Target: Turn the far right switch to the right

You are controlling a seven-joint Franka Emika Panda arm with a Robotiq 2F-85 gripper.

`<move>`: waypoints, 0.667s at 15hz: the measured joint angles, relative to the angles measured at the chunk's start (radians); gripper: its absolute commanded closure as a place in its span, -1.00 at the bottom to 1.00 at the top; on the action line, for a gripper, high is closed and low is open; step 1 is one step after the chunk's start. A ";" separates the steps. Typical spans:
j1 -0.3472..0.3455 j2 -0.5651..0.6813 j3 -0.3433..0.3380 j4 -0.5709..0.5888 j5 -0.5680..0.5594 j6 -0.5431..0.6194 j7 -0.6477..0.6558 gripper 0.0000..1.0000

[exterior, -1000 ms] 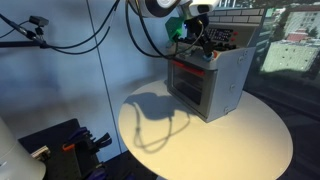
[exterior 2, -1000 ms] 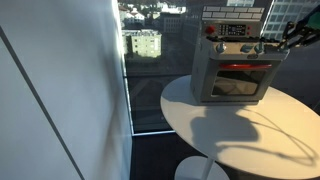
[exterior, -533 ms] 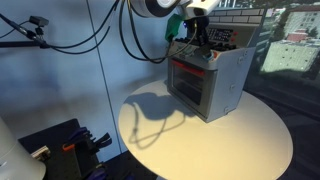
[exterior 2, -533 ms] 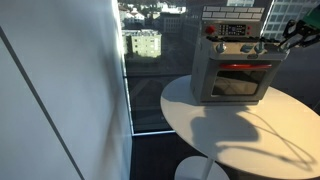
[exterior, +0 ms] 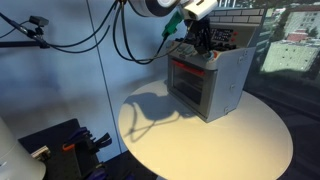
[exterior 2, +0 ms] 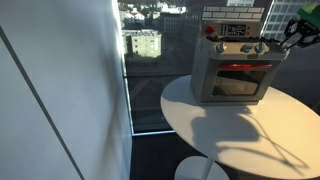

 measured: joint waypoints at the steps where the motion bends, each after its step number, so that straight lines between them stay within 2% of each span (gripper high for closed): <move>1: 0.000 0.000 0.000 0.000 0.000 0.000 0.032 0.82; 3: 0.000 0.000 0.000 0.000 0.000 0.000 0.083 0.80; 4: 0.000 0.000 0.000 0.000 0.000 0.000 0.103 -0.08; 6: 0.000 -0.001 0.000 -0.001 0.000 0.000 0.122 -0.20; 10: 0.002 -0.004 0.003 0.001 0.000 0.032 0.133 -0.81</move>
